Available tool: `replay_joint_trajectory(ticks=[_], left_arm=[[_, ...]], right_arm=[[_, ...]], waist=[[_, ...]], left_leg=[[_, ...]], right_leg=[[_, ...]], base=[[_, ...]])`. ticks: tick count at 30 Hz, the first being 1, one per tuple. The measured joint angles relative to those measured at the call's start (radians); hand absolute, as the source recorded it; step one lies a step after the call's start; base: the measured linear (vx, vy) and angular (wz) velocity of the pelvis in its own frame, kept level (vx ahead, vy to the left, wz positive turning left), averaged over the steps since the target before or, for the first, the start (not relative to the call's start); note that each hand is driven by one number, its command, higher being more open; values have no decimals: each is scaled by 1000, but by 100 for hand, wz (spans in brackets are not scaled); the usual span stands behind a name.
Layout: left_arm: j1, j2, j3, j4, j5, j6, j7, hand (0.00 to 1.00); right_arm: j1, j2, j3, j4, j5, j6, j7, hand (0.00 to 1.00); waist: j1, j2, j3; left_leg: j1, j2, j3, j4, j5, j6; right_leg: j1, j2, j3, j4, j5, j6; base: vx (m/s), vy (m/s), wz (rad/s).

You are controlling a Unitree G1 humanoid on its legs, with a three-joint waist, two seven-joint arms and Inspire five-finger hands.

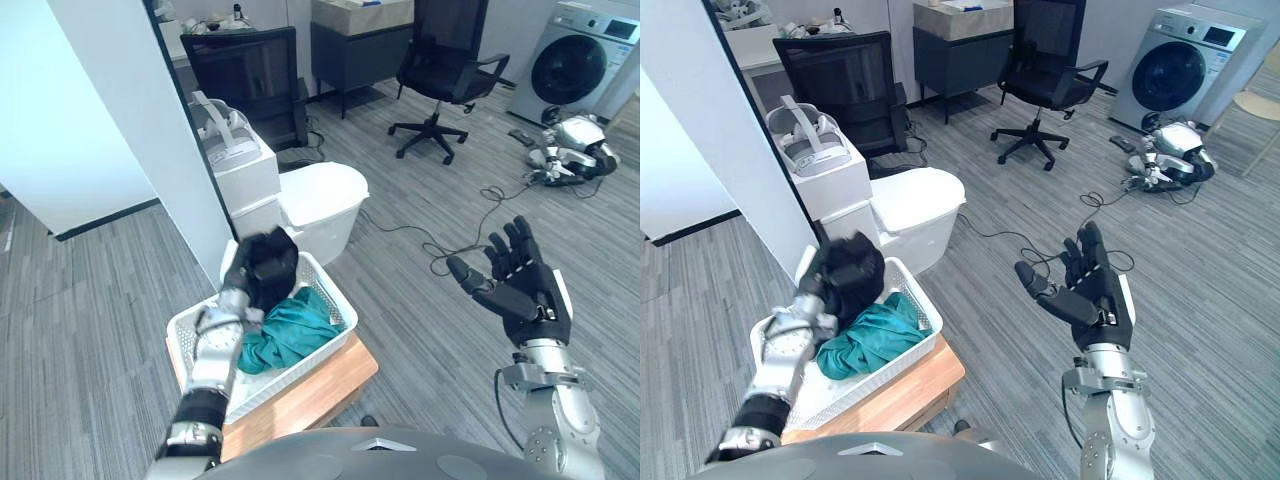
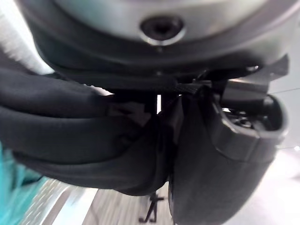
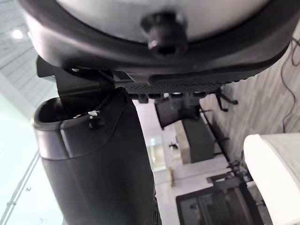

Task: Tidy up the quilt and then pick up the clothes from the bed and put them into the laundry hamper

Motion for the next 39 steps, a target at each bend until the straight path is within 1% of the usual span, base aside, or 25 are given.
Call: replay_joint_trajectory(ticks=[2,5,7,8,12,13,16,18,20,21,23,24,27,29,31,33,36,39], left_arm=[[27,-25,-47,2,30,25,1,0],[29,-30,-45,-2,32,39,16,0],[29,-30,-33,-10,31,43,23,0],[29,-28,-29,-15,28,44,29,0],[28,-25,-19,-23,17,44,42,0],[28,-20,-27,-43,2,44,42,0],[28,-10,-54,-169,-73,44,25,0],[28,-12,-54,-257,-157,44,-13,0],[27,-10,-52,-293,-204,44,-40,0],[27,-12,-55,-313,-216,51,-63,100],[27,-13,-68,-323,-223,91,-85,100],[30,-13,-82,-322,-222,123,-94,100],[50,-17,-107,-318,-221,188,-93,100],[84,-29,-119,-294,-221,228,-85,100],[87,-34,-119,-255,-222,246,-76,100],[96,-34,-109,-228,-223,249,-70,100],[120,-36,-96,-228,-247,249,-69,100],[121,-37,-75,-228,-248,248,-62,100]], right_arm=[[16,28,38,11,-2,-5,-8,100],[22,59,84,58,-10,-11,-12,100],[30,67,107,82,-11,-14,-16,100],[42,68,120,88,-12,-15,-23,100],[57,70,141,98,-31,-19,-39,100],[57,78,145,102,-43,-28,-43,100],[59,99,149,109,-46,-33,-65,100],[60,101,161,109,-48,-33,-76,100],[66,112,166,108,-48,-33,-79,100],[72,124,166,108,-48,-33,-82,100],[75,126,171,107,-48,-33,-86,100],[76,126,176,105,-49,-33,-90,100],[78,126,187,94,-51,-33,-97,100],[78,125,192,73,-50,-33,-101,100],[78,125,192,70,-50,-33,-102,100],[82,125,192,70,-50,-33,-104,100],[96,125,191,70,-50,-33,-107,100],[97,125,182,70,-50,-33,-107,100]], waist=[[1,-2,3],[4,0,8],[4,5,15],[7,8,17],[19,10,19],[24,8,21],[32,0,26],[34,0,26],[34,0,25],[36,-1,25],[44,-1,25],[50,-2,26],[57,-5,28],[57,-5,28],[58,-7,29],[58,-8,30],[60,-7,30],[60,-8,29]], left_leg=[[0,1,1,4,-3,0],[-3,5,0,14,-10,0],[-3,5,-2,15,-15,1],[-5,5,-3,14,-21,7],[-7,5,-5,14,-19,9],[-8,5,-10,14,-16,4],[-15,2,-30,14,-13,6],[-18,-4,-37,16,-12,7],[-18,-5,-44,16,-12,7],[-16,-5,-52,15,-12,7],[-11,-5,-53,14,-13,7],[-9,-5,-52,14,-13,7],[-10,-6,-52,15,-14,7],[-10,-6,-50,15,-15,9],[-11,-6,-50,15,-15,10],[-13,-6,-50,15,-15,10],[-14,-6,-53,14,-14,11],[-21,-7,-65,14,-11,14]], right_leg=[[0,-1,1,0,0,0],[1,-1,-1,4,0,0],[3,-3,-8,5,0,0],[3,-5,-15,6,0,0],[5,-9,-34,9,0,0],[6,-11,-44,12,0,0],[6,-18,-73,23,0,0],[7,-26,-83,25,0,0],[12,-28,-91,25,0,0],[18,-29,-104,25,0,0],[23,-29,-105,25,0,1],[24,-29,-105,25,-1,1],[24,-29,-105,24,-1,1],[24,-29,-106,23,-2,0],[24,-29,-107,23,-2,-1],[23,-29,-109,22,-3,-1],[23,-30,-113,23,-3,-1],[23,-32,-128,23,-3,-1]], base=[[-74,-30,-2],[-93,-34,1],[-78,-26,8],[-72,-24,12],[-52,-22,10],[-43,-24,13],[-46,-13,20],[-37,10,13],[-50,-7,14],[-50,-27,16],[-59,-30,6],[-68,-28,-1],[-74,-36,-1],[-77,-44,-1],[-80,-43,0],[-90,-50,1],[-54,-39,3],[-45,-32,11]])
